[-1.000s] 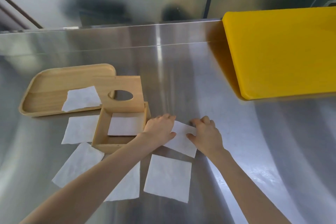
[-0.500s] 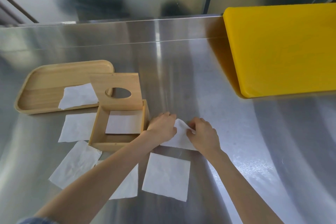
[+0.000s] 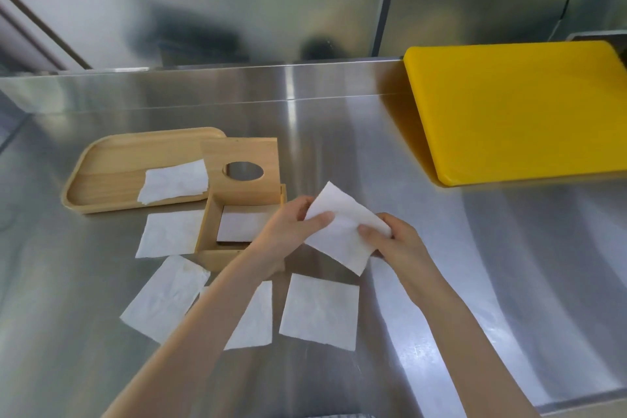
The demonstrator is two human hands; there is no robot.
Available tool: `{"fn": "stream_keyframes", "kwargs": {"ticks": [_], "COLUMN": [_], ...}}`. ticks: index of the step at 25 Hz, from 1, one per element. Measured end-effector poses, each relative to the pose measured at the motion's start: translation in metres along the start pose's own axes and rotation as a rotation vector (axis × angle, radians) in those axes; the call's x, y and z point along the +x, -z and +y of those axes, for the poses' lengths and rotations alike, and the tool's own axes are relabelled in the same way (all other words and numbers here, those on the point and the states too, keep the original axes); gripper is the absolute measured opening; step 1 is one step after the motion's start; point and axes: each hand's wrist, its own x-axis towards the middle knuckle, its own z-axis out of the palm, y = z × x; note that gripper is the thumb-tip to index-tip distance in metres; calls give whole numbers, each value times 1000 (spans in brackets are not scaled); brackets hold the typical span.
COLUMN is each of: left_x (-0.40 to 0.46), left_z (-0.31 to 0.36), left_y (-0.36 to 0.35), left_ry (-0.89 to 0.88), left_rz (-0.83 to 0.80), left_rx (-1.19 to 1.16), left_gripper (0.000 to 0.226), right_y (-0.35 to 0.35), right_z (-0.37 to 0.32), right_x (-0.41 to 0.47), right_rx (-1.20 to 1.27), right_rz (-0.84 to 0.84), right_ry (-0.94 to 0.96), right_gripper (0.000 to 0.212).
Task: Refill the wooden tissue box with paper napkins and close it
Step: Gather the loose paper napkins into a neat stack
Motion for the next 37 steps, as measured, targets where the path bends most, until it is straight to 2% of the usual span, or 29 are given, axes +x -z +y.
{"fn": "stream_keyframes", "kwargs": {"ticks": [1, 3, 6, 11, 14, 16, 18, 20, 23, 25, 28, 30, 33, 35, 37], "left_x": [-12, -32, -49, -65, -70, -73, -76, -79, -82, -85, -88, -90, -93, -94, -96], "left_z": [-1, -8, -30, -57, -64, -67, -70, -73, -76, -79, -85, -90, -94, -97, -101], "left_y": [3, 8, 11, 9, 14, 19, 23, 30, 37, 38, 38, 37, 36, 35, 35], "left_ry": [27, 73, 116, 166, 185, 209, 232, 271, 288, 297, 300, 310, 303, 310, 332], "left_rz": [-24, -64, -103, -29, 38, 110, 162, 198, 230, 255, 262, 261, 223, 208, 198], "left_rx": [-139, -386, -677, -833, -832, -829, -817, -770, -718, -708, -700, -657, -631, -629, -637], "left_gripper": [3, 8, 16, 21, 24, 28, 23, 14, 10, 12, 14, 18, 13, 12, 22], "right_y": [-2, -6, -18, -44, -50, -50, -48, -47, -56, -63, -68, -68, -67, -65, -62], "right_z": [-1, -4, -4, 11, 16, 16, 19, 28, 47, 52, 53, 54, 58, 58, 56], "right_x": [-6, -15, -26, -41, -43, -42, -36, -26, -16, -14, -10, -6, -6, -8, -11], "right_rx": [107, 278, 405, 192, 66, 5, -121, -422, -939, -1108, -1135, -1085, -1009, -966, -902], "right_rz": [-43, -117, -209, -275, -268, -249, -184, -110, -154, -156, -148, -168, -210, -205, -187], "right_ry": [-11, -43, -98, -90, -57, -20, 23, 72, 80, 74, 66, 32, -2, 14, 45], "right_gripper": [10, 15, 12, 15, 8, 13, 15, 14, 39, 45, 50, 46, 40, 32, 16]}}
